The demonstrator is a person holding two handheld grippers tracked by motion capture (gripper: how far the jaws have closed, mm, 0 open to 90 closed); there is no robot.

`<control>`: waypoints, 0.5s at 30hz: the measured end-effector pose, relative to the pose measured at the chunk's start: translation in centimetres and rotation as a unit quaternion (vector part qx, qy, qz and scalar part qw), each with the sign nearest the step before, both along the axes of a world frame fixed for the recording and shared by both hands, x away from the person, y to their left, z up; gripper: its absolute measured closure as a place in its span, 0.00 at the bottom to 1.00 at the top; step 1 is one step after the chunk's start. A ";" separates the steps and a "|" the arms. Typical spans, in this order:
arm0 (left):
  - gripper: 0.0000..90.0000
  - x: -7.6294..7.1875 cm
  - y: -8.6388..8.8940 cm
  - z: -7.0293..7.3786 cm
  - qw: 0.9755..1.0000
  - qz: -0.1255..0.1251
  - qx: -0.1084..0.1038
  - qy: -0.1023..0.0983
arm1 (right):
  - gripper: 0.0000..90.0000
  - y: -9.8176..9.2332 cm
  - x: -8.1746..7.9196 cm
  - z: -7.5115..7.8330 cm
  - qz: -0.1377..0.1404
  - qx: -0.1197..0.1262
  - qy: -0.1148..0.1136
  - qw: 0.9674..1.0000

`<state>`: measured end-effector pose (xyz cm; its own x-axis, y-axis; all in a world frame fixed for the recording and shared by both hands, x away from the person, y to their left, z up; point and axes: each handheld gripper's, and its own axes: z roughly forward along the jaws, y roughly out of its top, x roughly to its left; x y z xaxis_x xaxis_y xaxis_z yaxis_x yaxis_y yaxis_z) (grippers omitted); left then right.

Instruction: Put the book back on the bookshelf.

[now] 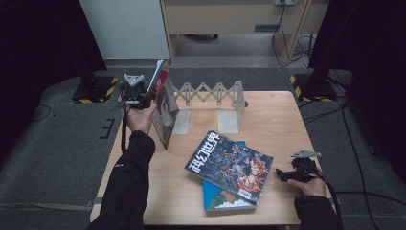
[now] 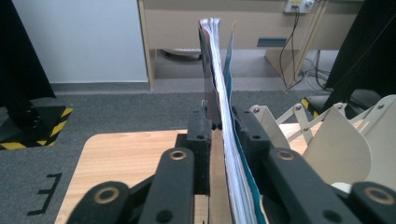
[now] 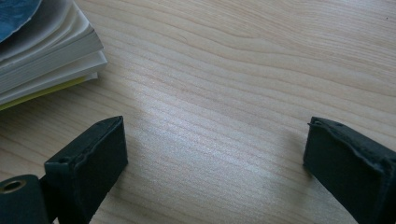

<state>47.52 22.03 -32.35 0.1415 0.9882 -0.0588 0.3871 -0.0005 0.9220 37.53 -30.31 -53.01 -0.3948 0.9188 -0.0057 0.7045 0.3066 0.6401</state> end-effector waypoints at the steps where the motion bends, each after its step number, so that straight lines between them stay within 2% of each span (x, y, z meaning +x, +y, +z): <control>1: 0.84 -0.1 0.1 0.1 1.000 -0.003 -0.003 -0.003 | 0.07 0.0 0.0 0.0 0.000 0.000 0.000 1.000; 7: 0.75 -1.2 0.6 0.7 0.999 -0.020 -0.017 -0.023 | 0.07 0.0 0.0 0.0 0.000 -0.001 0.000 1.000; 15: 0.64 -3.0 1.4 1.4 0.997 -0.045 -0.038 -0.048 | 0.09 -0.2 -0.1 0.2 -0.005 -0.005 -0.005 1.000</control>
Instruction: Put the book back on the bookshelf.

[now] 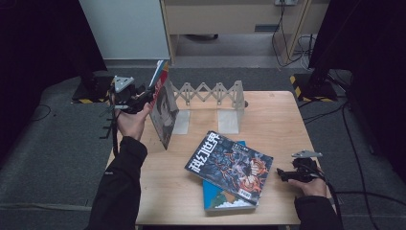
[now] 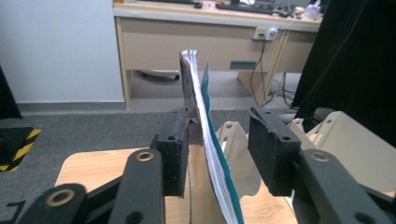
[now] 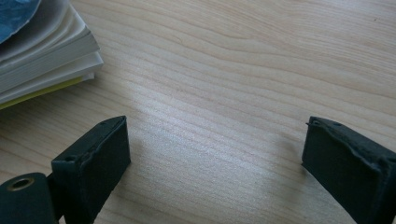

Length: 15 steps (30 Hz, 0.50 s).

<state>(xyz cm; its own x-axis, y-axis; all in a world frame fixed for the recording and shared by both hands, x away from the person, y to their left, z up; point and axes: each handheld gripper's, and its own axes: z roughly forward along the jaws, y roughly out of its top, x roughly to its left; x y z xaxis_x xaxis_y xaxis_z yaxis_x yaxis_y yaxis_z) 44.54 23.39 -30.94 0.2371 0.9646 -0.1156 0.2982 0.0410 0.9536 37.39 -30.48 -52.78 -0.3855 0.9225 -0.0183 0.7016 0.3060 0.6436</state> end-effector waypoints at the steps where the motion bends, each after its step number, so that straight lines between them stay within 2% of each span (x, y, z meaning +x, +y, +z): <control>1: 0.63 -0.3 0.1 0.1 1.000 -0.003 -0.003 -0.002 | 0.09 0.0 0.0 0.0 -0.002 0.001 -0.002 1.000; 5: 0.61 -1.2 0.8 0.0 0.999 -0.018 -0.027 0.000 | 0.10 -0.3 -0.1 0.4 -0.012 0.007 -0.014 1.000; 13: 0.56 -3.8 1.8 -0.7 0.999 -0.040 -0.028 -0.011 | 0.12 -0.7 -0.2 1.1 -0.038 0.025 -0.035 0.998; 15: 0.54 -4.6 2.1 -1.1 0.998 -0.050 -0.036 -0.010 | 0.12 -0.6 -0.3 1.3 -0.043 0.031 -0.039 0.998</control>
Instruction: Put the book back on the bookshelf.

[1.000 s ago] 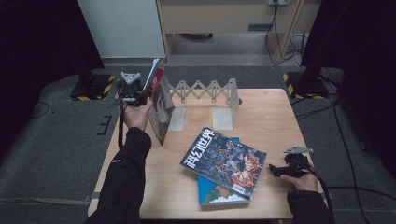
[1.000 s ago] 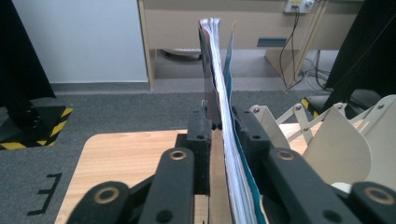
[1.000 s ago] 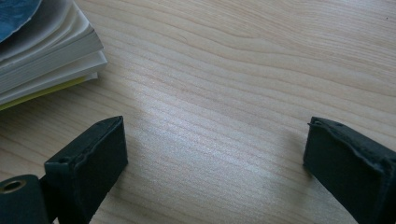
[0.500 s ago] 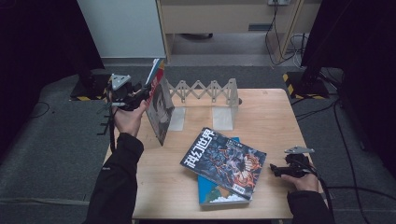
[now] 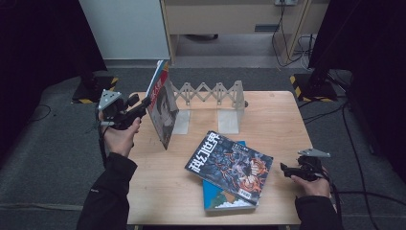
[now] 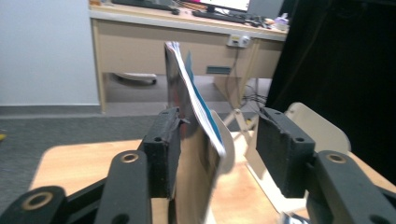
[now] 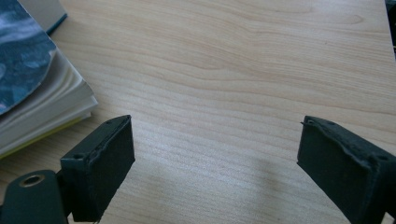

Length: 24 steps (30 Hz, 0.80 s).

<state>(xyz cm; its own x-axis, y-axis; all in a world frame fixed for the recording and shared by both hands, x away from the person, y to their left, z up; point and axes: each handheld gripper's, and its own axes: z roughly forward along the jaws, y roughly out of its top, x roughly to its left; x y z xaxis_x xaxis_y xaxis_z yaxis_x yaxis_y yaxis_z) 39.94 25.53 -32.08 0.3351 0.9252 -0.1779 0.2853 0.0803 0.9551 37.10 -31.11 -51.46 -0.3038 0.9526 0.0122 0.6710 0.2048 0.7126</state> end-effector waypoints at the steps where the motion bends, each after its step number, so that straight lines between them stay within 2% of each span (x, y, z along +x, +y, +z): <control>1: 0.53 -0.3 0.1 -0.3 1.000 -0.003 -0.002 0.001 | 0.12 0.0 0.0 0.1 -0.002 0.002 0.001 1.000; 4: 0.50 -1.3 0.4 -1.2 1.000 -0.010 -0.005 0.003 | 0.12 0.0 -0.1 0.4 -0.002 0.004 -0.006 1.000; 7: 0.47 -2.0 0.6 -2.5 1.000 -0.018 -0.011 0.014 | 0.12 0.1 -0.1 0.6 -0.005 0.008 -0.009 1.000; 12: 0.42 -3.1 0.6 -4.5 0.999 -0.022 -0.001 0.027 | 0.13 0.1 -0.3 0.9 -0.009 0.014 -0.018 1.000; 14: 0.41 -3.5 0.5 -5.3 0.999 -0.027 0.004 0.033 | 0.17 0.1 -0.3 1.0 -0.003 0.018 -0.021 1.000; 18: 0.37 -4.1 0.0 -6.9 0.998 -0.038 0.017 0.051 | 0.18 0.3 -0.4 1.2 0.005 0.017 -0.024 1.000; 21: 0.35 -4.5 -0.5 -8.0 0.997 -0.046 0.021 0.060 | 0.20 0.4 -0.5 1.5 0.006 0.013 -0.038 0.999; 24: 0.33 -4.6 -0.9 -9.2 0.995 -0.055 0.027 0.073 | 0.21 0.4 -0.6 1.6 0.008 0.019 -0.036 0.999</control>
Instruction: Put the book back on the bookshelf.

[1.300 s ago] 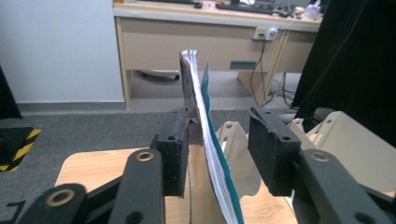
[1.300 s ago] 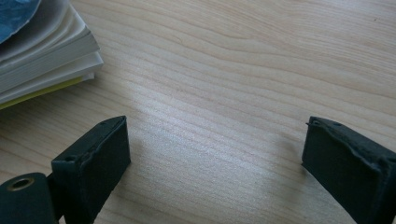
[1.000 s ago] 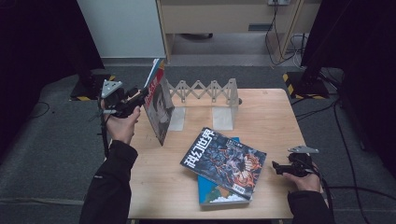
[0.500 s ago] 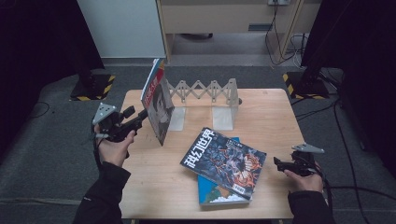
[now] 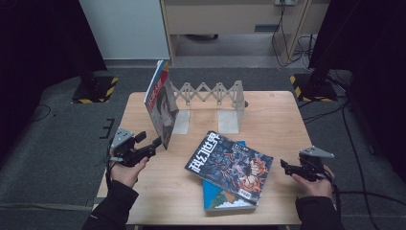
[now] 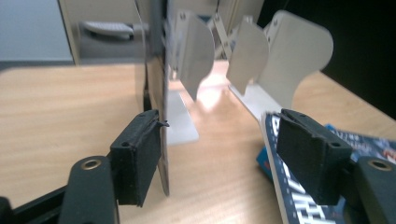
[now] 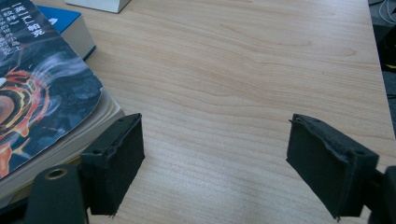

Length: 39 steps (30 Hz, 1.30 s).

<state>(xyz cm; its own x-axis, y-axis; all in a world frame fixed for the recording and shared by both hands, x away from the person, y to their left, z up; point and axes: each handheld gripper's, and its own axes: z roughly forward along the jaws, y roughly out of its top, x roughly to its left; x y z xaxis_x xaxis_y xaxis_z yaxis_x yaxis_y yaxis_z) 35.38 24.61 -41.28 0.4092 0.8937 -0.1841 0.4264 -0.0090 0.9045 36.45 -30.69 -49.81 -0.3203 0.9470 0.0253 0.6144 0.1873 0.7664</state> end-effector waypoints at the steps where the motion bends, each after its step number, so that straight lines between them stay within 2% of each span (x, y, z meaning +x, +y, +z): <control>1: 0.33 0.0 -0.1 -0.4 1.000 -0.003 0.000 0.004 | 0.22 0.0 0.0 0.0 0.001 -0.002 0.002 1.000; 6: 0.34 -0.2 -0.8 -2.3 0.999 -0.015 0.013 0.025 | 0.26 0.2 -0.1 0.3 0.010 -0.002 -0.001 1.000; 12: 0.35 -0.2 -1.6 -3.4 0.999 -0.030 0.019 0.041 | 0.26 0.5 -0.4 0.8 0.004 -0.011 -0.010 1.000; 17: 0.34 -0.3 -2.2 -4.2 0.998 -0.038 0.018 0.047 | 0.28 0.6 -0.6 1.0 -0.010 -0.001 -0.008 1.000; 23: 0.33 -0.1 -3.2 -5.1 0.997 -0.059 0.023 0.046 | 0.31 1.3 -0.8 1.5 -0.003 0.008 -0.016 1.000; 28: 0.32 0.0 -4.0 -5.7 0.995 -0.073 0.025 0.064 | 0.32 1.9 -1.0 1.8 0.003 0.016 -0.016 1.000; 31: 0.32 0.0 -4.5 -6.0 0.994 -0.085 0.020 0.066 | 0.32 2.2 -1.0 1.9 0.007 0.021 -0.015 1.000; 35: 0.33 -0.1 -5.3 -6.5 0.992 -0.099 0.025 0.074 | 0.33 2.6 -1.0 1.9 0.017 0.025 -0.012 0.999; 39: 0.32 0.1 -5.8 -7.1 0.990 -0.108 0.020 0.086 | 0.33 2.9 -1.0 1.8 0.023 0.041 -0.014 0.999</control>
<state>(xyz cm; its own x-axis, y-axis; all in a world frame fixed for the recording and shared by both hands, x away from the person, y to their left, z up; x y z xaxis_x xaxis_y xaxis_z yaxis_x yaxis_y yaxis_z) 35.45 18.78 -48.33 0.5567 0.7971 -0.2339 0.5585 -0.1507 0.8157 35.44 -27.79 -47.97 -0.3642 0.9267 0.0928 0.5853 0.1502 0.7968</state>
